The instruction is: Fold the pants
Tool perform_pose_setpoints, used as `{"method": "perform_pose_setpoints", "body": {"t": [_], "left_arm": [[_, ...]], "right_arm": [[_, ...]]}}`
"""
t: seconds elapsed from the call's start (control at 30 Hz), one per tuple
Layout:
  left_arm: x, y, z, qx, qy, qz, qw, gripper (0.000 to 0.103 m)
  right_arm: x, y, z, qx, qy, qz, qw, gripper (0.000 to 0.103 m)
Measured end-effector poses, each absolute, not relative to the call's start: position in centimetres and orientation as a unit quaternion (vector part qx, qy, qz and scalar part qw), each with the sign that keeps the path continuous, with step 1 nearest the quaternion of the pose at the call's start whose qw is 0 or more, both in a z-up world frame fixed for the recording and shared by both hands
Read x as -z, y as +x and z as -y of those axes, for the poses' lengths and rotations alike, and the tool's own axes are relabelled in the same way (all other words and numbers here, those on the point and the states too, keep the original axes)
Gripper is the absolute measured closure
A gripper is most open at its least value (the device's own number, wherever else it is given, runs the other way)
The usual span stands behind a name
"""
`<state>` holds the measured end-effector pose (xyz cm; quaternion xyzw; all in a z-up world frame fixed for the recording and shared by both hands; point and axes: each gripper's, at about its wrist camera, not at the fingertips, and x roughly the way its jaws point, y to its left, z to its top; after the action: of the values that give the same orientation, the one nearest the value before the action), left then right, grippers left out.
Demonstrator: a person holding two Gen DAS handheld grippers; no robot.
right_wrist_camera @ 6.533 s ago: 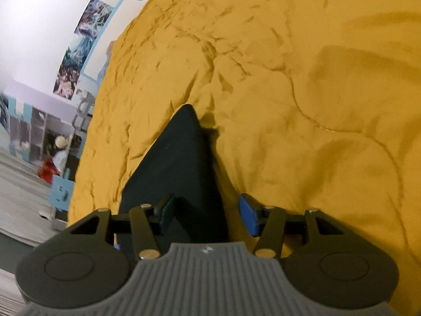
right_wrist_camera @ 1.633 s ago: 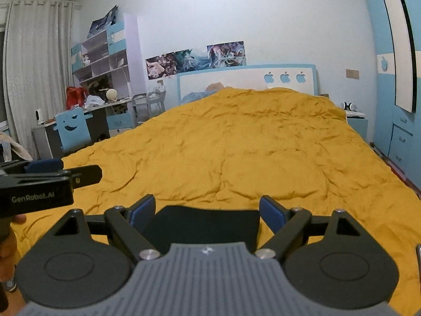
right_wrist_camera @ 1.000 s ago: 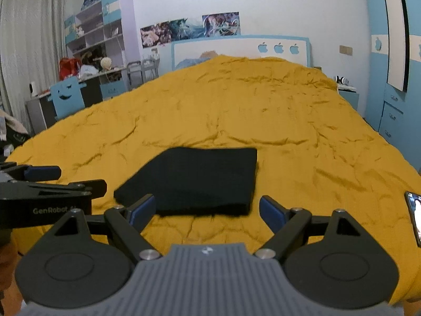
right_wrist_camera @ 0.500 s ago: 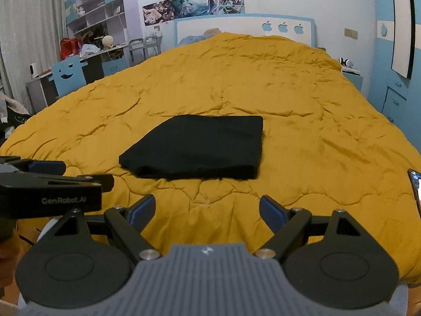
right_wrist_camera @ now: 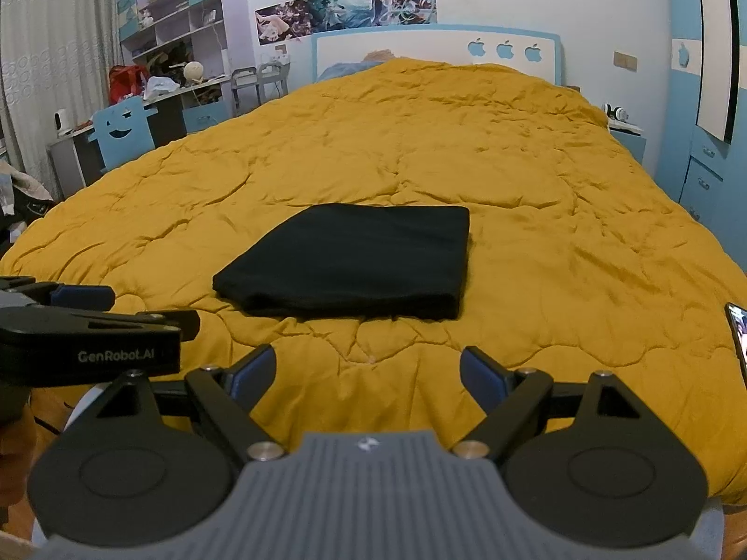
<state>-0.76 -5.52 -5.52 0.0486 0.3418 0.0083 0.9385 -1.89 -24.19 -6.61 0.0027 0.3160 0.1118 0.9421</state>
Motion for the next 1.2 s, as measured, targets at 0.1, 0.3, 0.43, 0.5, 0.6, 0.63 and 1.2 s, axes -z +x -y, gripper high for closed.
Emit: {"method": "perform_pose_setpoints", "body": {"t": [0.1, 0.3, 0.43, 0.5, 0.6, 0.63, 1.2], "left_arm": [[5.52, -0.77, 5.51, -0.008, 0.048, -0.342, 0.938, 0.006], [5.47, -0.78, 5.49, -0.007, 0.049, -0.343, 0.938, 0.006], [5.49, -0.75, 5.53, -0.007, 0.049, -0.343, 0.938, 0.006], [5.48, -0.78, 5.56, -0.007, 0.05, -0.342, 0.938, 0.006], [5.45, -0.81, 5.56, -0.007, 0.053, -0.341, 0.939, 0.006], [5.46, -0.82, 5.56, -0.007, 0.054, -0.34, 0.939, 0.006], [5.46, -0.83, 5.58, -0.006, 0.054, -0.341, 0.939, 0.006]], "right_arm": [[6.65, -1.88, 24.17, -0.112, 0.003, -0.316, 0.942, 0.021], [6.68, -1.88, 24.19, -0.112, 0.003, -0.317, 0.942, 0.021], [6.78, -1.88, 24.16, -0.113, 0.003, -0.316, 0.942, 0.021], [6.87, -1.88, 24.13, -0.112, 0.003, -0.316, 0.942, 0.021], [6.95, -1.88, 24.16, -0.112, 0.005, -0.315, 0.942, 0.021], [6.97, -1.91, 24.15, -0.111, 0.005, -0.315, 0.942, 0.021], [7.07, -1.97, 24.14, -0.106, 0.009, -0.319, 0.942, 0.021]]}}
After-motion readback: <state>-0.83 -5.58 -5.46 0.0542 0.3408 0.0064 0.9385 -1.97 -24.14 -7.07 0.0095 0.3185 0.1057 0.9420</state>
